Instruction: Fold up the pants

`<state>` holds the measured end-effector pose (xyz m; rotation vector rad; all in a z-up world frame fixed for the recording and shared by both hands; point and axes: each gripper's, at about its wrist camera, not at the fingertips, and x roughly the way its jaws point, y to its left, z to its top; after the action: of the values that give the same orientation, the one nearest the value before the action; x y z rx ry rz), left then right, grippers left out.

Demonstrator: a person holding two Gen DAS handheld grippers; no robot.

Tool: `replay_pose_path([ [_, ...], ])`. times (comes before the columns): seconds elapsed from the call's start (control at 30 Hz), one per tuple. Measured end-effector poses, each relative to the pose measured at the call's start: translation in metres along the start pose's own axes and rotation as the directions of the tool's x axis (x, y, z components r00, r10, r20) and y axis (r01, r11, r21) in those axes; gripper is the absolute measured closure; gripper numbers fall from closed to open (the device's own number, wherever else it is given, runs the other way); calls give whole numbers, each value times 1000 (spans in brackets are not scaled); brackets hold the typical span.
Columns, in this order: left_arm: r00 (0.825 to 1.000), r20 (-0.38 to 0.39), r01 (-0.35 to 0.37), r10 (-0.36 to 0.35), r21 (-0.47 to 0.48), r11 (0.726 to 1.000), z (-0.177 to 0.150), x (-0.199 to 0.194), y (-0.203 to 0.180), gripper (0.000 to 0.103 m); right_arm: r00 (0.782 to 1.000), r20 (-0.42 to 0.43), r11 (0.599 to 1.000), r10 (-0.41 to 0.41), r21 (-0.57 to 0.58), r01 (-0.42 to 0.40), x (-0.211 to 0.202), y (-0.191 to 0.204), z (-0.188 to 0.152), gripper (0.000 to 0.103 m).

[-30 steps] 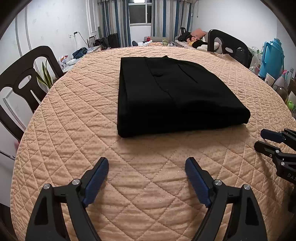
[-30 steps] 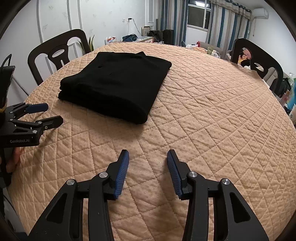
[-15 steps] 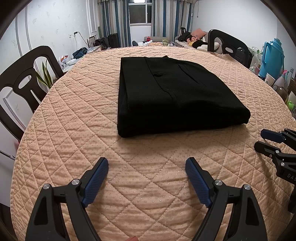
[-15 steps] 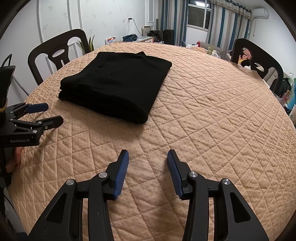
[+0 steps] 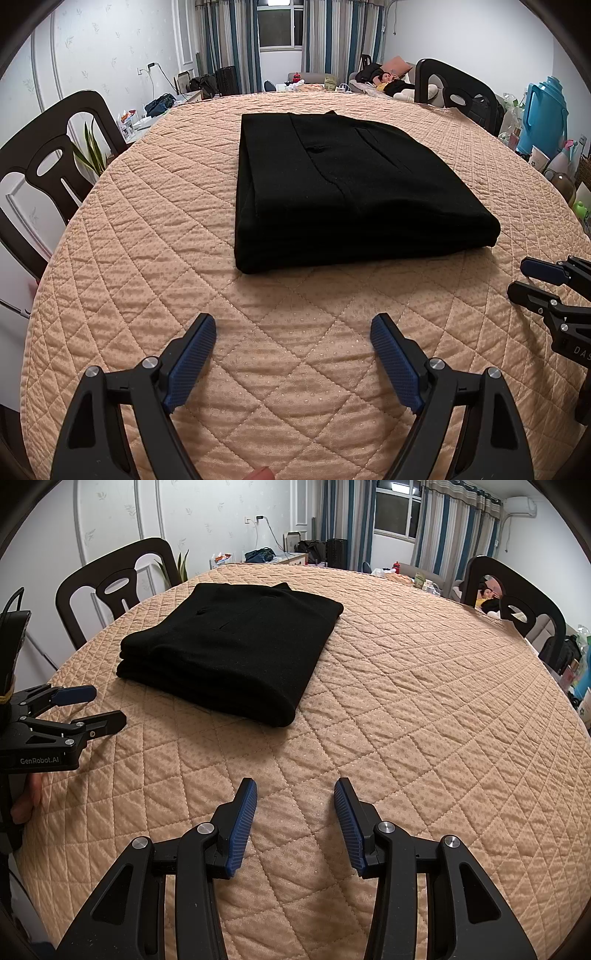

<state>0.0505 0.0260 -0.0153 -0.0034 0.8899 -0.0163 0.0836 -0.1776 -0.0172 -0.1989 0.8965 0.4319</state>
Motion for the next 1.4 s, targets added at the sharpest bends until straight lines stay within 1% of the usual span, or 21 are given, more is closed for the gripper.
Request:
replay_pose_path([
  [1.4,1000,-1,3,-3,-4,1000,0,0,1,13,1000,0,1000,0,0,0,0,0,0,58],
])
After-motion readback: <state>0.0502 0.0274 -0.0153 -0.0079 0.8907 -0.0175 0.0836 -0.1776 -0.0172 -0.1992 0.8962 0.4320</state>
